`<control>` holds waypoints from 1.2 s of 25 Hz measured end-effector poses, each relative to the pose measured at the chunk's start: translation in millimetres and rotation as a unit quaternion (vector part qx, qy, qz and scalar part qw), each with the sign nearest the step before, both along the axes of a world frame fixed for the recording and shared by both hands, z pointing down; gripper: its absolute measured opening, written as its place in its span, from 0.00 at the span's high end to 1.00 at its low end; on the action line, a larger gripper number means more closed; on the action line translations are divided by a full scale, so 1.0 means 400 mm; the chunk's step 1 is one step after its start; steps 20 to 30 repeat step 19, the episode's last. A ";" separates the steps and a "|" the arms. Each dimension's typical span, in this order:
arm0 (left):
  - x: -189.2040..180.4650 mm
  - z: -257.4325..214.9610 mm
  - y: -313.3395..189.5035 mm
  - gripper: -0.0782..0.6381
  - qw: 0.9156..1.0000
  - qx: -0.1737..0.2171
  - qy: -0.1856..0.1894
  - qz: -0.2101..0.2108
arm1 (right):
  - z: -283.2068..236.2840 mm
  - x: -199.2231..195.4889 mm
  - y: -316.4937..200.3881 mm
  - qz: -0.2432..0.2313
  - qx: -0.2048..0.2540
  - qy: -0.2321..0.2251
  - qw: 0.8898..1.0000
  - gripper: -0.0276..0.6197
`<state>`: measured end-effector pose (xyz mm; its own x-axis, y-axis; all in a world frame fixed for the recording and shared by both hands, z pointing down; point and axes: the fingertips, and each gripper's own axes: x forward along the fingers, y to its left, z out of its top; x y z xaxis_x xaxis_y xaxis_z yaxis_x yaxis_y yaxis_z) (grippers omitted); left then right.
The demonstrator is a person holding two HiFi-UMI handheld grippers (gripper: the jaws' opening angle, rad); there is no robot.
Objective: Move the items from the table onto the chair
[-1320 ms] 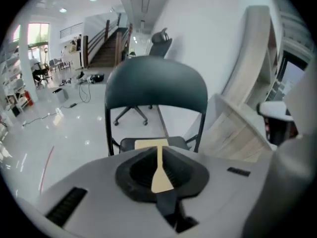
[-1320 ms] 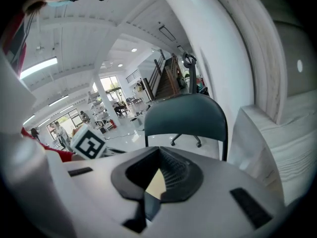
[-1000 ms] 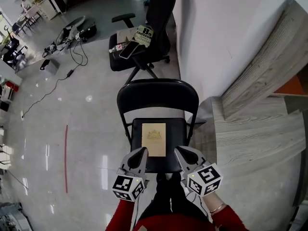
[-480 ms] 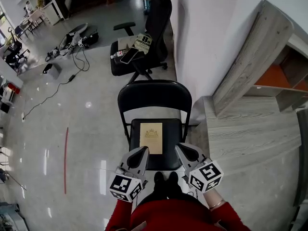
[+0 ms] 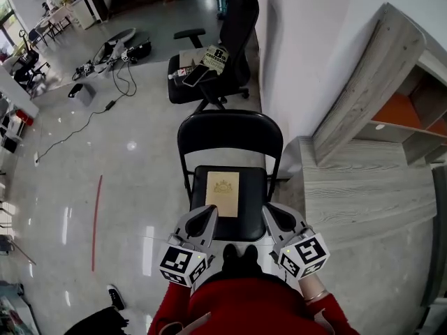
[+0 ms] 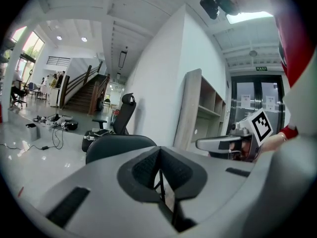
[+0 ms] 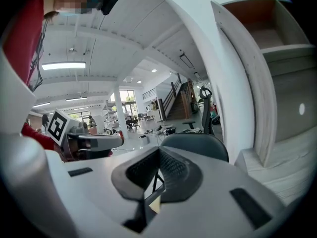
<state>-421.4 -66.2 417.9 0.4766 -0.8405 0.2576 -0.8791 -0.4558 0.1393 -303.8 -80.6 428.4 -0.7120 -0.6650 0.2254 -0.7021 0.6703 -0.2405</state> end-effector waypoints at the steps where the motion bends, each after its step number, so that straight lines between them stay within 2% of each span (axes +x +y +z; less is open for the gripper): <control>1: 0.000 -0.001 0.000 0.88 1.000 0.000 -0.001 0.000 | 0.001 0.000 0.003 0.000 -0.001 0.000 1.000 0.94; 12: 0.000 0.022 -0.004 0.88 1.000 -0.021 0.002 -0.004 | 0.015 0.019 0.021 0.006 -0.014 0.011 1.000 0.94; 30: -0.014 0.031 -0.008 0.88 1.000 -0.022 -0.007 -0.006 | 0.026 0.004 0.026 0.009 -0.020 0.006 1.000 0.94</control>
